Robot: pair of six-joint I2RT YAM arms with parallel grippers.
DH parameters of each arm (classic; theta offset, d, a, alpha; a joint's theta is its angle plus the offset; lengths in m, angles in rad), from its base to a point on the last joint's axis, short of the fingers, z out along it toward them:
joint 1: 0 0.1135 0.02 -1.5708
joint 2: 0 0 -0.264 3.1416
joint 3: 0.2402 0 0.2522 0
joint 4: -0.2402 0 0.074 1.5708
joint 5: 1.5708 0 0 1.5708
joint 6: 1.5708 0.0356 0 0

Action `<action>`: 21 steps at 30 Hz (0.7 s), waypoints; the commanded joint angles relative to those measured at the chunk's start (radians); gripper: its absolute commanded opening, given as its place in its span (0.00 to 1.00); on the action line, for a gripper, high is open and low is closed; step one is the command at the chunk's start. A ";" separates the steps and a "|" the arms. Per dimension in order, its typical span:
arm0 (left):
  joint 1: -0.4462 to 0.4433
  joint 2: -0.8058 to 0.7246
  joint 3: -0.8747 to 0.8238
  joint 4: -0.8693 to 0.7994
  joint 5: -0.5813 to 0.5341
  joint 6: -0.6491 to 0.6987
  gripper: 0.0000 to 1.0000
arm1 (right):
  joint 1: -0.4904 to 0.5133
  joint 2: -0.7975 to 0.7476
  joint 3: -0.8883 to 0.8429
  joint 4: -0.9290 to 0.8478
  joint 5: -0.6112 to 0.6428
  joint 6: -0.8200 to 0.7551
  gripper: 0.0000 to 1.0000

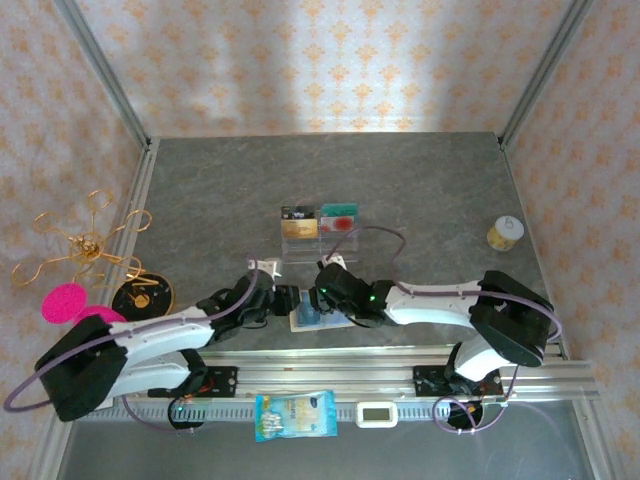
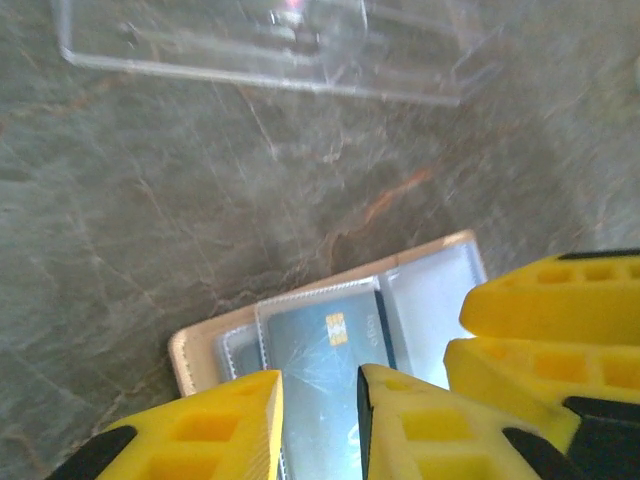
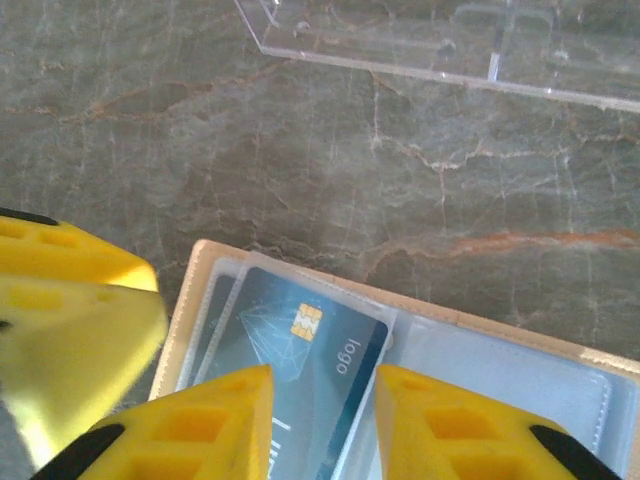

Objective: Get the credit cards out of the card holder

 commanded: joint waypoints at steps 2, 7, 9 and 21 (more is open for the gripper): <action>-0.050 0.052 0.069 -0.037 -0.103 0.064 0.32 | -0.024 0.000 -0.036 0.035 -0.057 0.022 0.28; -0.079 0.080 0.077 -0.046 -0.151 0.068 0.40 | -0.036 -0.007 -0.056 0.063 -0.084 0.030 0.28; -0.092 0.093 0.088 -0.075 -0.180 0.071 0.42 | -0.036 -0.002 -0.060 0.066 -0.082 0.031 0.28; -0.117 0.069 0.049 -0.096 -0.248 0.045 0.42 | -0.054 0.028 -0.103 0.202 -0.219 0.061 0.28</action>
